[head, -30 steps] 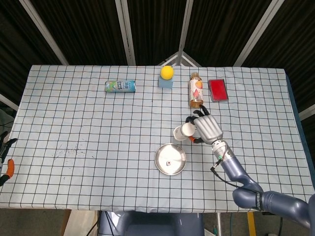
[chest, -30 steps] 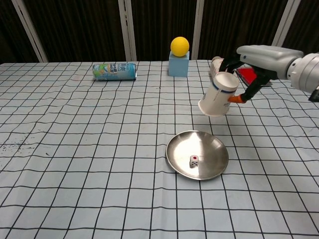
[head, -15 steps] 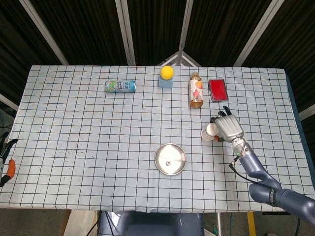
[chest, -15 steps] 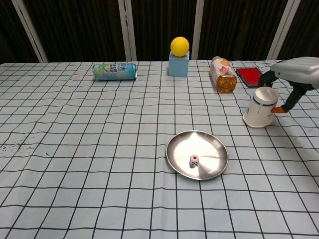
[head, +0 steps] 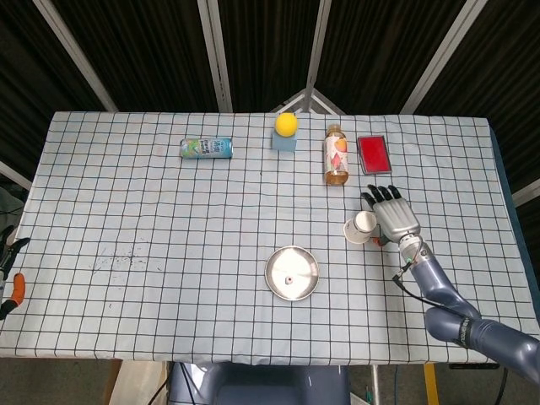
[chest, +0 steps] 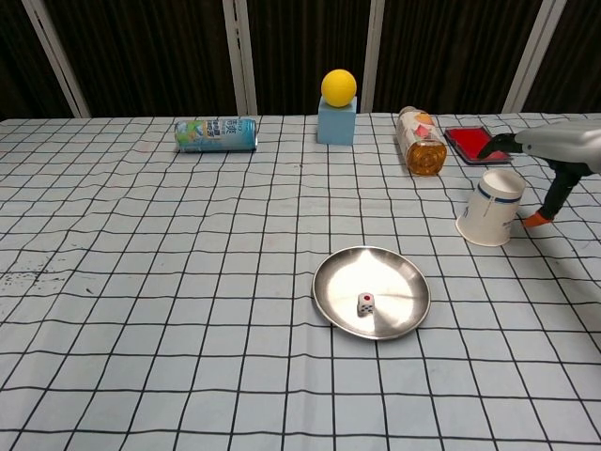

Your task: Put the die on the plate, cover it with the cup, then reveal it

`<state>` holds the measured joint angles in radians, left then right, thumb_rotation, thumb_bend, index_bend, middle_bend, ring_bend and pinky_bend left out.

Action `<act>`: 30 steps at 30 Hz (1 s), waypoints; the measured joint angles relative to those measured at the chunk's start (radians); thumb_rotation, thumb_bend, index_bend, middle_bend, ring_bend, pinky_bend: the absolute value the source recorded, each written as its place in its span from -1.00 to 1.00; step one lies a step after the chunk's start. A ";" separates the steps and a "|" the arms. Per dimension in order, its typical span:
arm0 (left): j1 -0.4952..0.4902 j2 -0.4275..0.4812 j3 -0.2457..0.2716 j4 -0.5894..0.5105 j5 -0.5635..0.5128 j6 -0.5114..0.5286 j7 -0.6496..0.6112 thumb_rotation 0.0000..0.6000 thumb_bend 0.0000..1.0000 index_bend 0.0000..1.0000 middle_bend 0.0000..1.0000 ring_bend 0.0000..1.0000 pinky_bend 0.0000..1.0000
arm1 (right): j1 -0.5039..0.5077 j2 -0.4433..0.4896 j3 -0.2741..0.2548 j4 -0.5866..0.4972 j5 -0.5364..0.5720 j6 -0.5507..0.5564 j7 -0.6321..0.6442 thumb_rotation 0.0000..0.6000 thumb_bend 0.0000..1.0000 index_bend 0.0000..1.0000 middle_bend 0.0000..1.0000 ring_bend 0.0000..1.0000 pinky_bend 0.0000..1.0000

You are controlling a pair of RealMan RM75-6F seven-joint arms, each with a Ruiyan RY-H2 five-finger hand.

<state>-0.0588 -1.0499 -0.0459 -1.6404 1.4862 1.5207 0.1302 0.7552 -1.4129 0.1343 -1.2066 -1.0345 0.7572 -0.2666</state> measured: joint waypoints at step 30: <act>0.020 0.023 0.001 -0.018 0.009 0.033 -0.044 1.00 0.67 -0.70 -1.00 -1.00 -1.00 | -0.529 0.414 -0.211 -0.706 -0.317 0.763 -0.035 1.00 -0.69 -0.76 -0.95 -1.00 -1.00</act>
